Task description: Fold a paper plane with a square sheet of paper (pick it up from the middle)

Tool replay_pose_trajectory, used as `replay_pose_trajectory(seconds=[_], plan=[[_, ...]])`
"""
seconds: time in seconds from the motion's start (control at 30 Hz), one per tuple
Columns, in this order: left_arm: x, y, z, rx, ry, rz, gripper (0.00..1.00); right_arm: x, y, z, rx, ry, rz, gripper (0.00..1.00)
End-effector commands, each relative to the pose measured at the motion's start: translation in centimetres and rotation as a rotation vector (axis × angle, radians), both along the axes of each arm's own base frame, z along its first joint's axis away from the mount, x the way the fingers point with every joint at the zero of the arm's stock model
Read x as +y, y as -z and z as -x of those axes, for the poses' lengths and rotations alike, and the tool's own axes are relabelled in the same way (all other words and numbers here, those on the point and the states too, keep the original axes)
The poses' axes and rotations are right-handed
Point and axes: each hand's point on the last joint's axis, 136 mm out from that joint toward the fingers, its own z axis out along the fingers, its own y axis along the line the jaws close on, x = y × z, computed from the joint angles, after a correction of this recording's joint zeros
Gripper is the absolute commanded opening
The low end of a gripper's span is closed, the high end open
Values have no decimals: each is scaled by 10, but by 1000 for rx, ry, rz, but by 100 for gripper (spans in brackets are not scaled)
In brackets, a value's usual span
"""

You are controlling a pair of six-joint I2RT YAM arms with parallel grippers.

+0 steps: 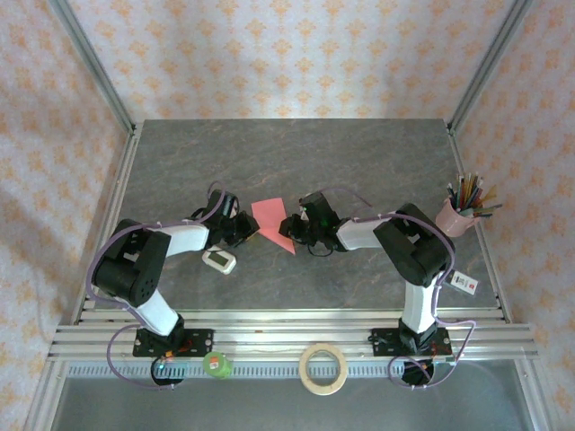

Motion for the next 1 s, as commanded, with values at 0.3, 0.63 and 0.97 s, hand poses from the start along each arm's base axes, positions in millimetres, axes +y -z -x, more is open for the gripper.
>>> replay_pose_trajectory(seconds=[0.3,0.63,0.97], plan=[[-11,-14,-15,-48,39,38,14,-23,42,14,70,20,122,24],[-37,-28,-17,-90,141,196,27,-22,41,12,66,15,121,24],[-37,-14,-19,-56,212,164,28,-25,44,13,66,14,129,24]])
